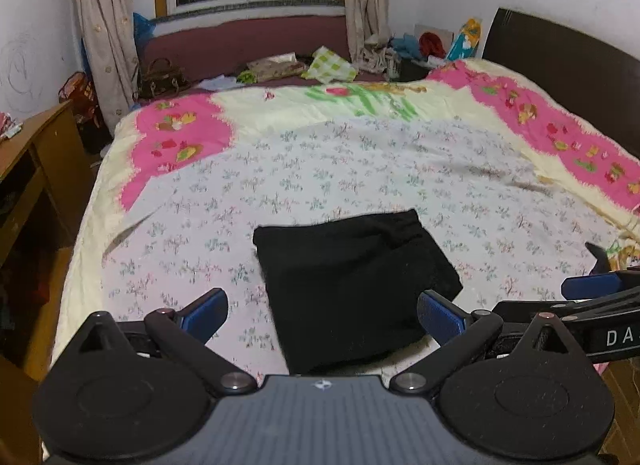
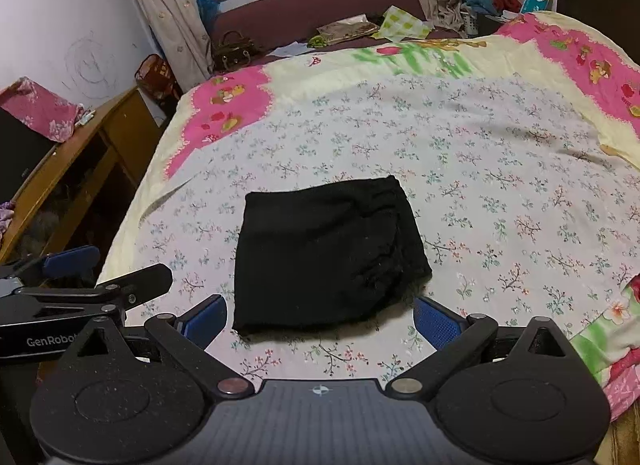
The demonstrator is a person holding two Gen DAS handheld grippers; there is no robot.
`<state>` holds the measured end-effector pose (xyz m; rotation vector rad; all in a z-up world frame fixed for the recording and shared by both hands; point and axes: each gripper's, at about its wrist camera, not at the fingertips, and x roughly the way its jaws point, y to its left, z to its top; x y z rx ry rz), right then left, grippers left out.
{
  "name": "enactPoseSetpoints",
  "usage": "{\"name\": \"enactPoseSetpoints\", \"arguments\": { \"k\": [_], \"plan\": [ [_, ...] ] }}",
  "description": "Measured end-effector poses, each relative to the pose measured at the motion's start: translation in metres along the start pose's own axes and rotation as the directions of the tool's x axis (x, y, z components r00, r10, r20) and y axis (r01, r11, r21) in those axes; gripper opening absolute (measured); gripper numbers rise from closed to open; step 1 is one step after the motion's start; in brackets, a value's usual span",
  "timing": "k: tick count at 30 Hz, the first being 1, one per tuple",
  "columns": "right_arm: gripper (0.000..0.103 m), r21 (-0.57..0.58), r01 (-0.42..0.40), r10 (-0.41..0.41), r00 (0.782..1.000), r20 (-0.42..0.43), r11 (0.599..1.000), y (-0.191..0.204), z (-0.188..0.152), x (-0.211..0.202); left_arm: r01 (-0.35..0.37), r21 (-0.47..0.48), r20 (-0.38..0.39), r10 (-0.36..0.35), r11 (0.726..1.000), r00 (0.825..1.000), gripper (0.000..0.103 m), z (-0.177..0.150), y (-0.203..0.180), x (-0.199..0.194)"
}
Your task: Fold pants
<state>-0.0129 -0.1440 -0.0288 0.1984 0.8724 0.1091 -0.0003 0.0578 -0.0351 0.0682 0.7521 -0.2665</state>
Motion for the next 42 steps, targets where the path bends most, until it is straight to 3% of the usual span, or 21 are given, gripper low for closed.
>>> {"name": "enactPoseSetpoints", "arguments": {
  "k": [11, 18, 24, 30, 33, 36, 42],
  "plan": [
    [0.089, 0.032, -0.002, 0.003, 0.999, -0.043, 0.999, -0.006, -0.008, 0.003, 0.033, -0.085, -0.089, -0.041, 0.996, 0.995, 0.103, -0.012, 0.001, 0.007],
    [0.089, 0.026, -0.02, 0.021, 0.999, -0.036, 0.999, -0.004, -0.006, 0.0, -0.063, -0.024, 0.009, 0.063, 0.998, 0.998, 0.103, -0.012, -0.009, -0.013],
    [0.089, 0.011, -0.035, 0.035, 0.999, -0.018, 0.999, -0.003, -0.003, -0.004, -0.132, -0.013, 0.028, 0.133, 0.991, 0.991, 0.103, -0.005, -0.014, -0.018],
    [0.089, 0.01, -0.039, 0.039, 0.999, -0.015, 0.999, -0.003, -0.002, -0.004, -0.136, -0.012, 0.056, 0.136, 0.991, 0.989, 0.101, -0.007, -0.013, -0.021],
    [0.089, 0.001, -0.033, 0.033, 0.999, -0.017, 0.999, -0.001, -0.003, -0.005, -0.133, -0.003, 0.033, 0.133, 0.991, 0.991, 0.099, -0.006, -0.015, -0.02],
    [0.089, 0.0, -0.027, 0.027, 0.999, -0.026, 1.0, 0.0, -0.004, -0.004, -0.111, 0.012, 0.02, 0.111, 0.994, 0.994, 0.086, -0.007, -0.02, -0.021],
    [0.089, -0.01, -0.015, 0.015, 0.999, -0.04, 1.0, 0.0, -0.006, -0.003, -0.078, -0.031, -0.039, 0.077, 0.996, 0.996, 0.085, -0.008, -0.016, -0.016]
  ]
}}
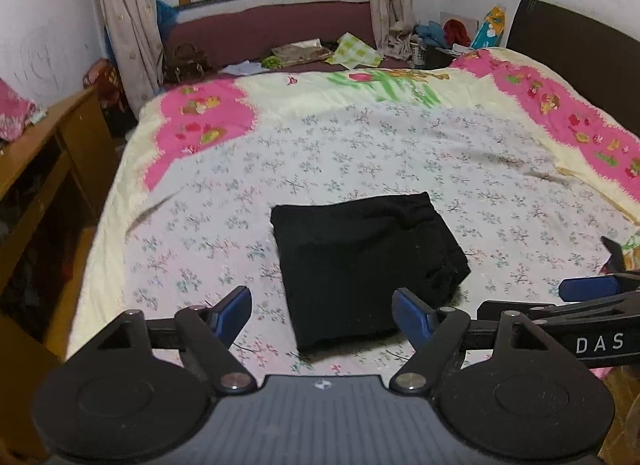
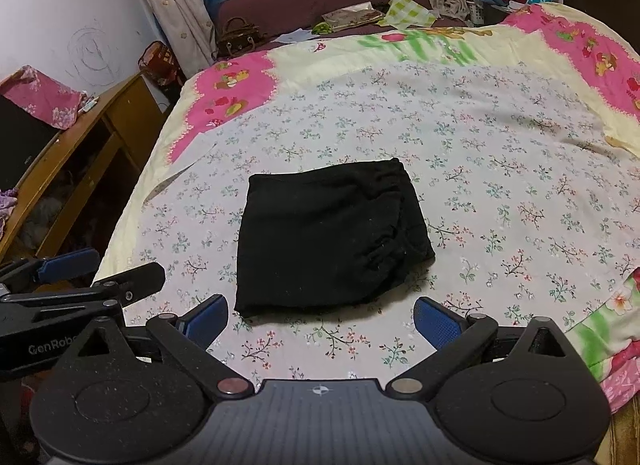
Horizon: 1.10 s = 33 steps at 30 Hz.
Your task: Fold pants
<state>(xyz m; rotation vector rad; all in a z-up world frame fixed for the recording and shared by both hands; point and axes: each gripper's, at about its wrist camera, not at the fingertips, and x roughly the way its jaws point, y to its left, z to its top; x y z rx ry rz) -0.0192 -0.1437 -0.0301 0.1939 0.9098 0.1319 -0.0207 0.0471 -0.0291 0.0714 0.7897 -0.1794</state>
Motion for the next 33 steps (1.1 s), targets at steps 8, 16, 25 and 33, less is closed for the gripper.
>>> {"name": "enactPoseSetpoints", "arguments": {
  "k": [8, 16, 25, 33],
  "plan": [
    [0.089, -0.006, 0.006, -0.006, 1.0, -0.006, 1.0, 0.001, -0.002, 0.0, 0.004, -0.021, -0.022, -0.005, 1.0, 1.0, 0.085, -0.004, 0.001, 0.003],
    [0.088, -0.011, 0.007, -0.007, 1.0, -0.01, 1.0, 0.004, -0.002, -0.001, 0.009, -0.038, -0.026, -0.01, 0.999, 1.0, 0.085, -0.007, 0.004, 0.006],
    [0.088, -0.002, 0.017, -0.017, 1.0, -0.025, 1.0, 0.002, -0.005, -0.001, 0.01, -0.028, -0.039, -0.011, 1.0, 0.999, 0.085, -0.007, 0.0, 0.01],
    [0.088, 0.004, 0.015, -0.015, 1.0, -0.027, 1.0, 0.0, -0.006, 0.0, -0.003, -0.009, -0.023, 0.002, 1.0, 1.0, 0.085, -0.008, -0.003, 0.01]
  ]
}}
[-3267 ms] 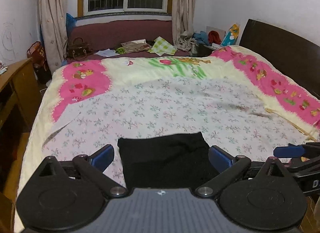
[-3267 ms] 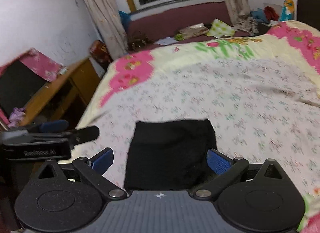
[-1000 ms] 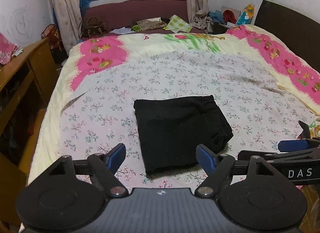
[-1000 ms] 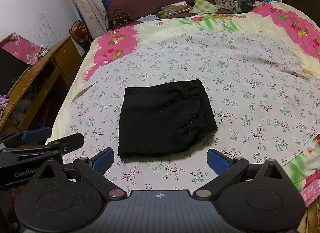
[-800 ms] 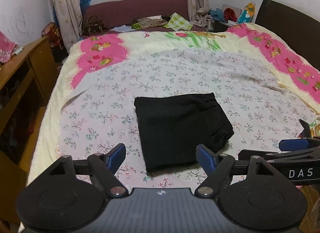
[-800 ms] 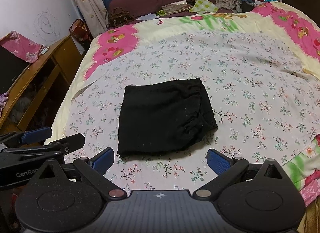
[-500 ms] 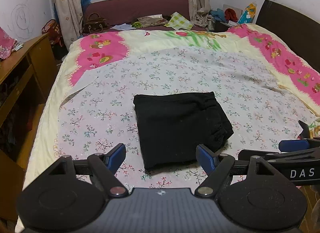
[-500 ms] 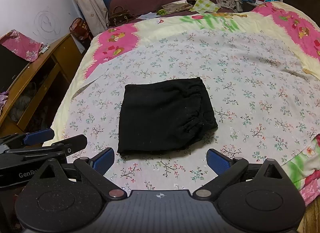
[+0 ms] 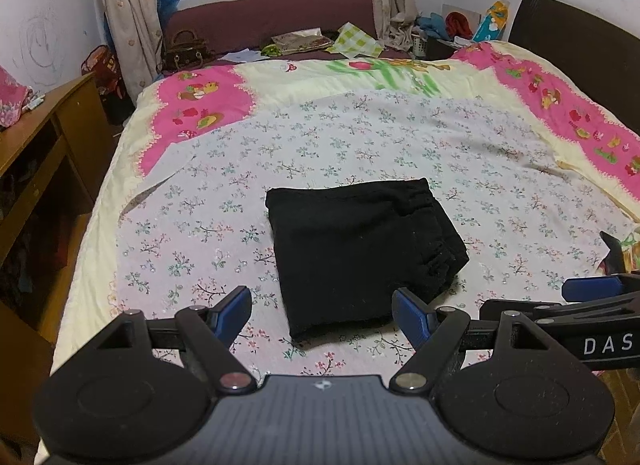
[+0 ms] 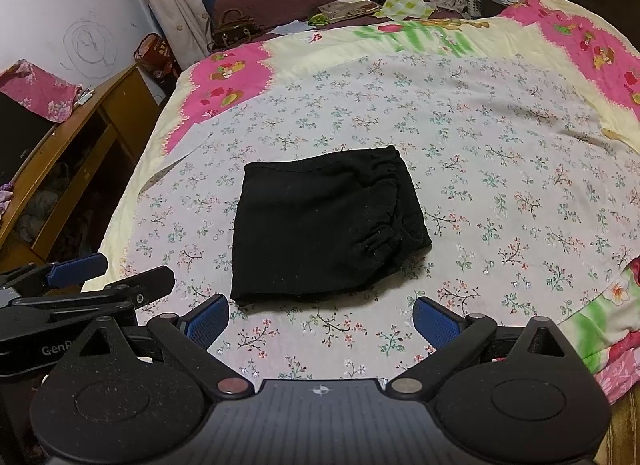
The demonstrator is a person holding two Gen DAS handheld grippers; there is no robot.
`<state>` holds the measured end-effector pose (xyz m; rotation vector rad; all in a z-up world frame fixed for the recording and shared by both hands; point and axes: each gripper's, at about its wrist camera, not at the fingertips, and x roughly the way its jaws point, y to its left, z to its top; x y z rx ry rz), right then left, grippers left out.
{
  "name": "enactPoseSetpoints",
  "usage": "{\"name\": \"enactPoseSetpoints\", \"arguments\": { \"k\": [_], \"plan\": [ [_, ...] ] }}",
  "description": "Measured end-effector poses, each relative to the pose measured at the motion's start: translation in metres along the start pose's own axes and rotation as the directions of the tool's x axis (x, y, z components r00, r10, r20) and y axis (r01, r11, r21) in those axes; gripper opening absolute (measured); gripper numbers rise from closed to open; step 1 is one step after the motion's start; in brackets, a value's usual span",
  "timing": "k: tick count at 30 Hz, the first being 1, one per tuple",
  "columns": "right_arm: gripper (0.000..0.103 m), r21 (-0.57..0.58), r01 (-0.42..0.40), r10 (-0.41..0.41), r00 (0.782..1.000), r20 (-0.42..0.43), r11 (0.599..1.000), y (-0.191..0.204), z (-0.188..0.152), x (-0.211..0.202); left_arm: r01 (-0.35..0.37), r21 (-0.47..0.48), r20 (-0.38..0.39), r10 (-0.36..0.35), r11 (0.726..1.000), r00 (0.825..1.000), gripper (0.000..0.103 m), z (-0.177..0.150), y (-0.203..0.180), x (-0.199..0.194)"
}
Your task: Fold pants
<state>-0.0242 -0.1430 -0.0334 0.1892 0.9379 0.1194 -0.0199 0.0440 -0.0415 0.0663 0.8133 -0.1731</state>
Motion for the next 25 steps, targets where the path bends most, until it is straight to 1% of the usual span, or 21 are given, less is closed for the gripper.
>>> {"name": "enactPoseSetpoints", "arguments": {
  "k": [25],
  "plan": [
    [0.088, 0.004, 0.002, -0.002, 1.0, -0.01, 1.0, -0.0009, -0.0048, -0.0002, -0.013, 0.021, -0.005, 0.014, 1.0, 1.0, 0.085, -0.0025, -0.0035, -0.0005]
  ]
}}
